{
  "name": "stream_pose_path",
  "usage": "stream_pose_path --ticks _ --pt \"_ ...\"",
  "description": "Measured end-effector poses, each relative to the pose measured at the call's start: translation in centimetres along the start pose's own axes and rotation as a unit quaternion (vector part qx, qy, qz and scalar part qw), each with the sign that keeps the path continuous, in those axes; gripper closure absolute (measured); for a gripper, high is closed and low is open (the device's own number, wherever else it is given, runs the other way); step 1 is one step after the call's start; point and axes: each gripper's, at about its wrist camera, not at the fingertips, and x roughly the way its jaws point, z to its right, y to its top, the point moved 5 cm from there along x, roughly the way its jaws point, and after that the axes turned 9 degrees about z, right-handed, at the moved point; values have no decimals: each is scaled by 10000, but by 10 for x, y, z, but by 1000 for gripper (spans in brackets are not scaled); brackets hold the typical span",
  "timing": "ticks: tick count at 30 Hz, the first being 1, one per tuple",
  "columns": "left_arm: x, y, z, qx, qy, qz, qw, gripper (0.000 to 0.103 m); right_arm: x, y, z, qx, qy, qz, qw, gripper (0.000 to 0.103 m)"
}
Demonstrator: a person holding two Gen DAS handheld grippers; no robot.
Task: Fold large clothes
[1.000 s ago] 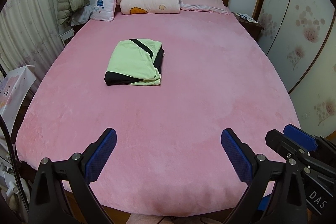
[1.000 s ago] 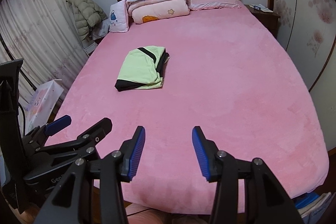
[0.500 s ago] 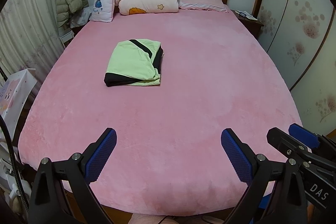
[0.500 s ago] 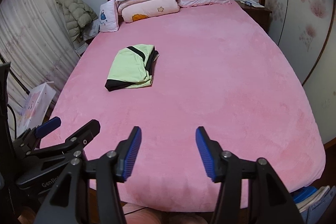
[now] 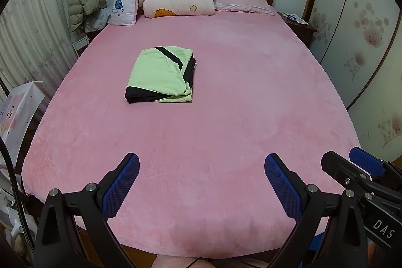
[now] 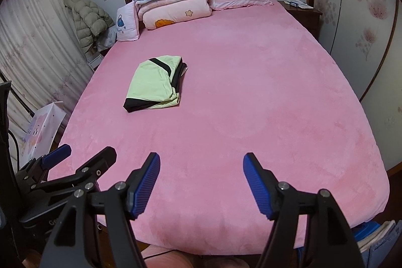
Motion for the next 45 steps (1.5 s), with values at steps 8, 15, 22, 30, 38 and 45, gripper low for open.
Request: stream_pose_path --ticks 8,15,22,30,38,45 --pt "2 -2 -2 -9 24 -66 10000 4 2 1 3 -53 -54 -44 10000 33" --pt "3 -3 -4 23 36 -113 9999 4 2 0 1 -76 -93 -86 9999 33" --pt "2 -4 -5 35 30 -135 9999 4 2 0 1 -88 -118 -93 9998 33" --pt "2 -5 -8 87 17 -183 9998 4 4 -4 4 -98 -158 -128 9997 33" --pt "3 -7 -10 90 6 -208 9997 4 4 -6 3 -95 -165 -132 9997 33" --pt "3 -7 -10 100 14 -210 9997 4 3 -6 3 -97 -161 -135 9997 33"
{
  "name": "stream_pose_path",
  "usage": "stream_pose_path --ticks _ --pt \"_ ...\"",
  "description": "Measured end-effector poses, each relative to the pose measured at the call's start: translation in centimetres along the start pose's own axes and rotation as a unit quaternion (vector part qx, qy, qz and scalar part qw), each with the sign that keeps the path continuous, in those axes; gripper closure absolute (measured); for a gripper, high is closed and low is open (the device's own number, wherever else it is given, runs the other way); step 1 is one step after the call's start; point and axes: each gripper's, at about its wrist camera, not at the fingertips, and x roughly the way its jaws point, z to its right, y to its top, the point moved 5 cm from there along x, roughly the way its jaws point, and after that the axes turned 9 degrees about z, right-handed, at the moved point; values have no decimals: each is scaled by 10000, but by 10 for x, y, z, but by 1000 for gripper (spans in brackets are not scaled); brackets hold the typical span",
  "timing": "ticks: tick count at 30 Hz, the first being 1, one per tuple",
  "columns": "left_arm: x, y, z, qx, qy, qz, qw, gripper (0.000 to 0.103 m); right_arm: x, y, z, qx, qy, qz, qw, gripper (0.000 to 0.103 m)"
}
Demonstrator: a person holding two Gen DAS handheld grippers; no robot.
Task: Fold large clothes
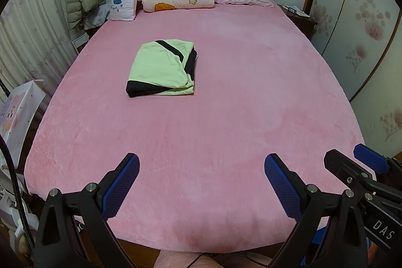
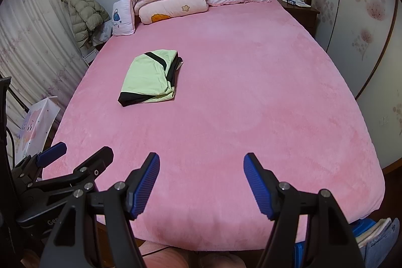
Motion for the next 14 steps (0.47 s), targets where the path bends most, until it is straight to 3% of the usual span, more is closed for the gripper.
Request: stream_pose_path --ticks 14 --pt "0 -2 3 2 16 -10 10000 4 0 -1 5 42 13 -23 10000 28"
